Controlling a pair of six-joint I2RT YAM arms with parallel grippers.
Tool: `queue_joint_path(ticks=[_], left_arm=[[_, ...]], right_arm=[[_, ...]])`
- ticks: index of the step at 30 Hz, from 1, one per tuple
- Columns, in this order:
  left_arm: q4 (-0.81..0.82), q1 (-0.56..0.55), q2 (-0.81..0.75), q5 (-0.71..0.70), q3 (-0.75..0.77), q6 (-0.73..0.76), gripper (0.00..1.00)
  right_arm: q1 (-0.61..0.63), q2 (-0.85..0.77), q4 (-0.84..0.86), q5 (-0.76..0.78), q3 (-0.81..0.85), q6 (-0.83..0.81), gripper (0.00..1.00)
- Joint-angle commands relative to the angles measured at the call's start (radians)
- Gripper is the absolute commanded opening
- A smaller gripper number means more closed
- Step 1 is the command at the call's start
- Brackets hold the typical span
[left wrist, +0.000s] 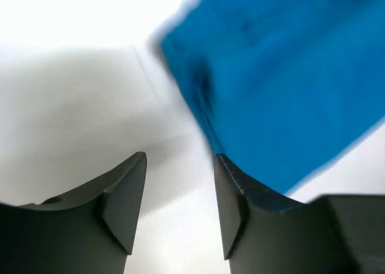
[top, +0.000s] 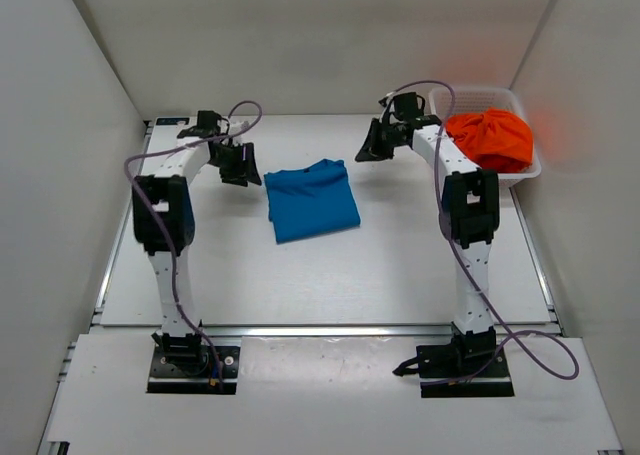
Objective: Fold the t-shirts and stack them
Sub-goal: Fold the long partially folded tshirt into a neat square, then smooth out wrinkles on the folded tshirt
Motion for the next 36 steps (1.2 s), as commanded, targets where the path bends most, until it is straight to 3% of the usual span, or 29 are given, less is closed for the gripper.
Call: queue_joint_path(ticks=[1,3,7,11,13,17,21,36], left_arm=[[0.181,-0.084,-0.395,-0.070,-0.209,0.252,0.58],[0.106,-0.214,-0.428,-0.139,-0.236,0.391,0.52],[0.058,-0.267,-0.394,-0.140,-0.253,0.339,0.51],[0.113,-0.291,-0.299,-0.202,-0.195,0.292,0.55],[0.081,-0.296,-0.232,-0.195,-0.119,0.281,0.52],[0.006,-0.302,-0.118,-0.144,0.010,0.262,0.52],[0.018,-0.310,-0.081,-0.167,0.015,0.253,0.51],[0.062,-0.264,0.103,-0.328,0.141,0.149,0.60]], right_arm=[[0.043,-0.184,-0.082,0.063,-0.098,-0.217,0.00],[0.055,-0.214,-0.086,0.080,-0.143,-0.228,0.00],[0.088,-0.299,-0.050,0.083,-0.243,-0.277,0.00],[0.054,-0.171,-0.008,-0.046,-0.182,-0.177,0.00],[0.074,-0.098,-0.031,-0.066,-0.073,-0.179,0.00],[0.083,-0.069,-0.014,-0.100,-0.063,-0.157,0.00],[0.094,-0.060,0.007,-0.143,-0.100,-0.139,0.01],[0.095,0.120,0.030,-0.167,0.025,-0.083,0.00]])
